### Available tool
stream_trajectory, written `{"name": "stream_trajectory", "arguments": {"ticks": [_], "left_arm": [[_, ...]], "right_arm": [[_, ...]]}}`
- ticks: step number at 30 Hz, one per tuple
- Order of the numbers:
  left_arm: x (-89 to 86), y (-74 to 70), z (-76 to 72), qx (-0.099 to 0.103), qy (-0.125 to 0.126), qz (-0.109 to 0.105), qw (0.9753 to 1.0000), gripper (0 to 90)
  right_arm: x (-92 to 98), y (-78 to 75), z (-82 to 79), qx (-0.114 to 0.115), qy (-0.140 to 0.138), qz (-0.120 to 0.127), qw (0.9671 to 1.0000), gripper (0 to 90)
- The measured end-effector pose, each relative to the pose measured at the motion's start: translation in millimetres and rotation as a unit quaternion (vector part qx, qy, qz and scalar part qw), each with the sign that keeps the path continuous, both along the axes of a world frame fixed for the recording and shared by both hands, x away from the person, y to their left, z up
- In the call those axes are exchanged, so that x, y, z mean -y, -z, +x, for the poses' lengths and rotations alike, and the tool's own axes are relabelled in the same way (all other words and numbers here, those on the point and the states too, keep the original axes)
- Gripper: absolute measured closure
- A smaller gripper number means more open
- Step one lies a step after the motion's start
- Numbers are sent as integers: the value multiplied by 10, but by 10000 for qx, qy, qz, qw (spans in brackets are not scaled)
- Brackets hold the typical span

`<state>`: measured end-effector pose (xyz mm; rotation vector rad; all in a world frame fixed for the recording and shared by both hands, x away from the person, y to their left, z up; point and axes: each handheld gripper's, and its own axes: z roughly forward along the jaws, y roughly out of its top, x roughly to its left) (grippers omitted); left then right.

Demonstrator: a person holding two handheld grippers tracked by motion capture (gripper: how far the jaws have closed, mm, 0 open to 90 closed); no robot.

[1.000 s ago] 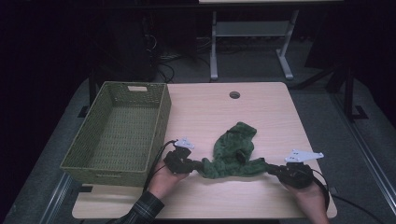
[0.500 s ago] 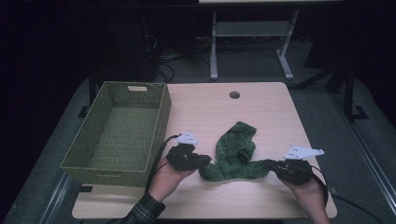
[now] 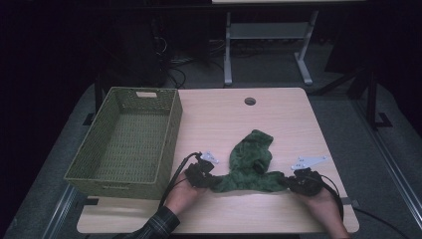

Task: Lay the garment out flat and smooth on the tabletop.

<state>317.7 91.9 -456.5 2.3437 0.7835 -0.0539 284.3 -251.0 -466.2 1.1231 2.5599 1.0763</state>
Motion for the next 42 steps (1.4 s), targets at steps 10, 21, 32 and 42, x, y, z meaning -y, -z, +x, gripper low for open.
{"name": "stream_trajectory", "arguments": {"ticks": [10, 21, 32, 42], "left_arm": [[-72, 0, -77, -78, 163, 65, 9998, 895], [-3, -318, 190, 228, 200, -270, 9992, 694], [359, -536, 719, 670, 570, -413, 9953, 616], [771, -530, 1030, 548, 775, -603, 9937, 559]], "right_arm": [[-71, -17, -258, -232, -309, -53, 9992, 900], [-16, -166, -157, 206, 37, 444, 9988, 806], [-121, -74, 68, 129, 22, 317, 9994, 722], [-173, -51, 86, 133, 4, 301, 9995, 664]]}}
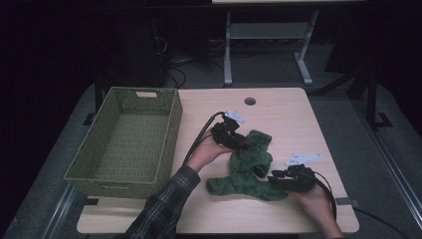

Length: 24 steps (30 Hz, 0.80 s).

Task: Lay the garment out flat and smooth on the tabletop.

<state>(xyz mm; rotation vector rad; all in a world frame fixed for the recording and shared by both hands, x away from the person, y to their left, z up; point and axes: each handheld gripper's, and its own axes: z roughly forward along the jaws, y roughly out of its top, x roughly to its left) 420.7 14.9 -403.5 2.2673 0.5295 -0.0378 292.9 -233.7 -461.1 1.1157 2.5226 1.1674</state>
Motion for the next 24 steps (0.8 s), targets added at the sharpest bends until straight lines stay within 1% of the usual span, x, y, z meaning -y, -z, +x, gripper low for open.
{"name": "stream_trajectory", "arguments": {"ticks": [2, 3, 4, 5, 7, 11, 14, 15, 16, 17, 18, 19, 23, 24], "left_arm": [[64, 21, 35, 15, 106, 68, 9999, 557], [87, 34, 40, -13, 100, 57, 9999, 556], [116, 54, 48, -40, 109, 65, 9999, 557], [144, 75, 51, -39, 110, 81, 9999, 557], [187, 113, 62, -77, 130, 109, 9998, 557], [225, 175, 71, -163, 145, 183, 9996, 591], [207, 206, 76, -263, 89, 233, 9993, 699], [196, 215, 76, -289, 98, 257, 9992, 754], [184, 223, 75, -304, 93, 289, 9991, 778], [169, 230, 73, -305, 102, 277, 9991, 805], [150, 231, 67, -330, 93, 266, 9991, 818], [126, 225, 63, -310, 75, 259, 9992, 824], [5, 171, 19, -211, -53, 70, 9997, 838], [-32, 153, 8, -201, -89, 27, 9998, 840]], "right_arm": [[9, 3, 2, 4, 6, 4, 10000, 653], [10, 4, 1, -12, 21, 11, 10000, 647], [14, 10, 4, 20, 9, 6, 10000, 647], [16, 10, 1, -24, 16, 17, 10000, 647], [26, 18, 4, -17, -3, 4, 10000, 642], [33, 16, -5, -93, 42, 49, 9999, 631], [35, 27, -1, -68, 10, 29, 10000, 616], [34, 30, -2, -83, 11, 35, 10000, 614], [32, 32, -1, -92, 17, 34, 10000, 608], [32, 33, 0, -89, 20, 34, 10000, 605], [33, 32, 0, -90, 26, 41, 9999, 601], [35, 34, 2, -75, 27, 45, 10000, 595], [26, 42, 5, -110, 76, 73, 9999, 558], [18, 39, 3, -154, 119, 86, 9998, 553]]}}
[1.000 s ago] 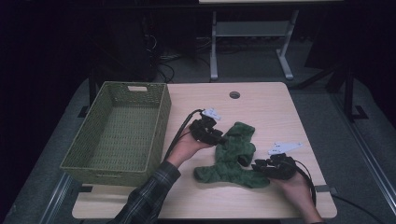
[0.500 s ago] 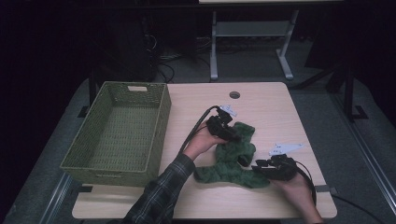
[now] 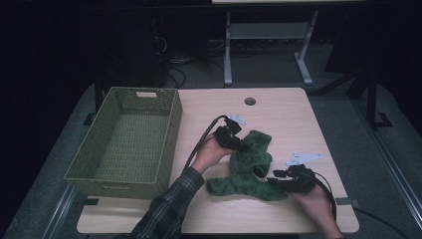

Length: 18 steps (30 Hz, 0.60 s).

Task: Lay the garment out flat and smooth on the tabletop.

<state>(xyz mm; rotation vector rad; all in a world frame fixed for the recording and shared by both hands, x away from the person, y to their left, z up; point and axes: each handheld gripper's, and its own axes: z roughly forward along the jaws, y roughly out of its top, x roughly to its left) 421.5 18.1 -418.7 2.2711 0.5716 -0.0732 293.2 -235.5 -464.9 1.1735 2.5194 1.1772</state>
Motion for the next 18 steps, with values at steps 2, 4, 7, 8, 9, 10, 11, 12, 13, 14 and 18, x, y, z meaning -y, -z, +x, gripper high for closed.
{"name": "stream_trajectory", "arguments": {"ticks": [2, 4, 7, 8, 9, 10, 11, 12, 13, 14, 18], "left_arm": [[-69, -37, -29, 7, -104, -116, 9999, 858], [-126, -74, -48, 55, -143, -186, 9997, 859], [-183, -129, -72, 117, -198, -267, 9994, 864], [-193, -143, -78, 120, -217, -302, 9992, 865], [-201, -155, -82, 116, -213, -328, 9992, 865], [-207, -167, -87, 120, -204, -341, 9991, 865], [-206, -177, -96, 119, -220, -368, 9990, 866], [-209, -188, -103, 135, -213, -359, 9990, 866], [-210, -198, -112, 142, -218, -378, 9989, 866], [-211, -205, -122, 146, -227, -408, 9988, 866], [-247, -246, -161, 181, -220, -420, 9987, 866]], "right_arm": [[-14, -2, 6, -3, 13, 51, 10000, 548], [-40, -7, 9, -36, 48, 71, 10000, 548], [-92, -7, 23, -63, 40, 59, 10000, 550], [-106, -5, 28, -52, 18, 33, 10000, 553], [-121, 0, 35, -29, 11, 40, 10000, 555], [-139, 3, 45, -31, 23, 65, 10000, 556], [-153, 5, 56, -39, 37, 57, 10000, 562], [-169, 12, 74, -60, 43, 37, 10000, 567], [-182, 25, 95, -41, 38, 4, 10000, 583], [-195, 36, 113, -79, 78, -41, 9999, 601], [-166, 41, 156, -76, 189, -116, 9997, 744]]}}
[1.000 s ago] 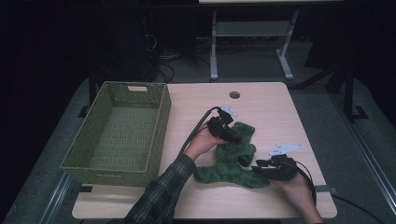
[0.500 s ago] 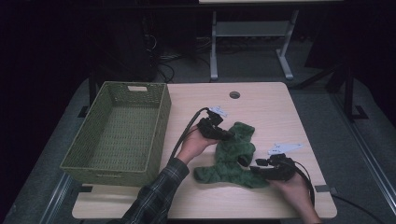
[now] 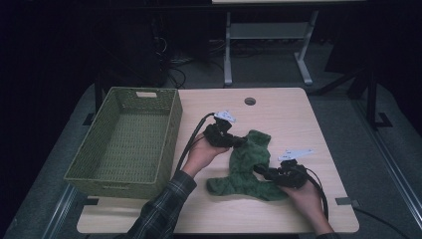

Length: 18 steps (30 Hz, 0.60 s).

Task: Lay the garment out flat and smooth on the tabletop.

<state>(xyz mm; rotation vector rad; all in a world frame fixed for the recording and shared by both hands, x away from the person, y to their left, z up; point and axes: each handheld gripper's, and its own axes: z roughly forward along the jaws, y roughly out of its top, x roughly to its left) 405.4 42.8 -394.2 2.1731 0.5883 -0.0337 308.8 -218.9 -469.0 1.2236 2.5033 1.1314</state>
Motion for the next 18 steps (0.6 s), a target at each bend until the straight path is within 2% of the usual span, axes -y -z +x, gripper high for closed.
{"name": "stream_trajectory", "arguments": {"ticks": [2, 7, 9, 14, 16, 18], "left_arm": [[-32, -19, -14, 11, -12, -12, 10000, 866], [-130, -74, -62, -26, -81, -54, 9999, 868], [-174, -97, -93, -32, -138, -94, 9999, 868], [-288, -140, -189, -81, -192, -171, 9996, 869], [-329, -138, -234, -65, -215, -150, 9996, 869], [-370, -119, -279, -85, -338, -55, 9994, 870]], "right_arm": [[37, -25, 3, 113, 27, -23, 9999, 807], [121, -119, 28, 330, 144, 23, 9993, 831], [157, -169, 49, 335, 169, 25, 9993, 837], [280, -392, 83, 632, 201, 135, 9977, 848], [307, -479, 95, 699, 191, 195, 9972, 848], [312, -564, 101, 794, 158, 206, 9965, 848]]}}
